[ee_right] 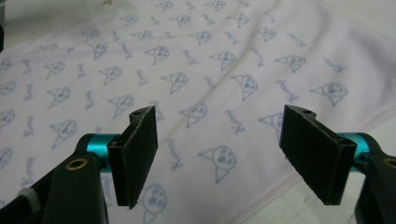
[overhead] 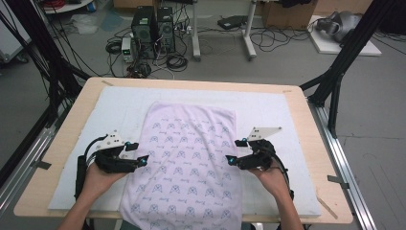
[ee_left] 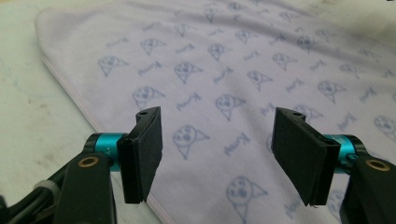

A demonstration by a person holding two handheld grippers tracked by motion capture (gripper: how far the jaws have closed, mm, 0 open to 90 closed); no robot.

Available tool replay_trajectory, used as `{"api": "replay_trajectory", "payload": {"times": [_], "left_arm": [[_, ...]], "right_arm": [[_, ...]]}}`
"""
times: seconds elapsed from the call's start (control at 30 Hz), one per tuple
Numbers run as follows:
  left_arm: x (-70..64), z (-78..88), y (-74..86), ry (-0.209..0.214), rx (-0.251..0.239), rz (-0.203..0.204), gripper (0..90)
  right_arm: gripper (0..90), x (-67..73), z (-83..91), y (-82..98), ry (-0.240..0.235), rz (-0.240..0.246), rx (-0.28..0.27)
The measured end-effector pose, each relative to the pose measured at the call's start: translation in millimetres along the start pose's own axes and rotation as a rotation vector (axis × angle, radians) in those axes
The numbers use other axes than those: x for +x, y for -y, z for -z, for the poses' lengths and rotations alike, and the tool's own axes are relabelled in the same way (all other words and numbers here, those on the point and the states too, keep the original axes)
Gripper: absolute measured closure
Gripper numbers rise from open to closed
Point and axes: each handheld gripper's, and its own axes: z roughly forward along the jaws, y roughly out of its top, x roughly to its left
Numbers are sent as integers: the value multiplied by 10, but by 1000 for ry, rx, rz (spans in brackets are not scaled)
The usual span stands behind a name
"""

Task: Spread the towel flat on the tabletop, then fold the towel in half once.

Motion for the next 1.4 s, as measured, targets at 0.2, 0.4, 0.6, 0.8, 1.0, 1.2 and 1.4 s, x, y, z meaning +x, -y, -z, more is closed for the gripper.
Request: {"api": "replay_trajectory", "payload": {"times": [0.2, 0.4, 0.6, 0.8, 1.0, 1.2, 1.4], "left_arm": [[31, -23, -102, 4, 6, -11, 348], [47, -22, -108, 0, 9, -14, 347], [79, -28, -107, -7, 12, -15, 349], [218, -37, -210, -31, 12, -3, 359], [478, -109, -391, -121, 9, 58, 362], [734, -342, -456, -187, 35, 93, 406], [901, -713, -309, -252, 141, 128, 521]], "right_arm": [[254, -67, 11, -109, 6, 5, 5], [253, -45, 34, -111, 3, 18, 17], [253, -55, 20, -110, 5, 23, 21], [261, -125, 4, -154, 22, 32, 38], [289, -312, -42, -303, 47, 21, 63], [342, -524, -216, -457, 79, 14, 74], [454, -771, -430, -369, 151, -20, 132]]}}
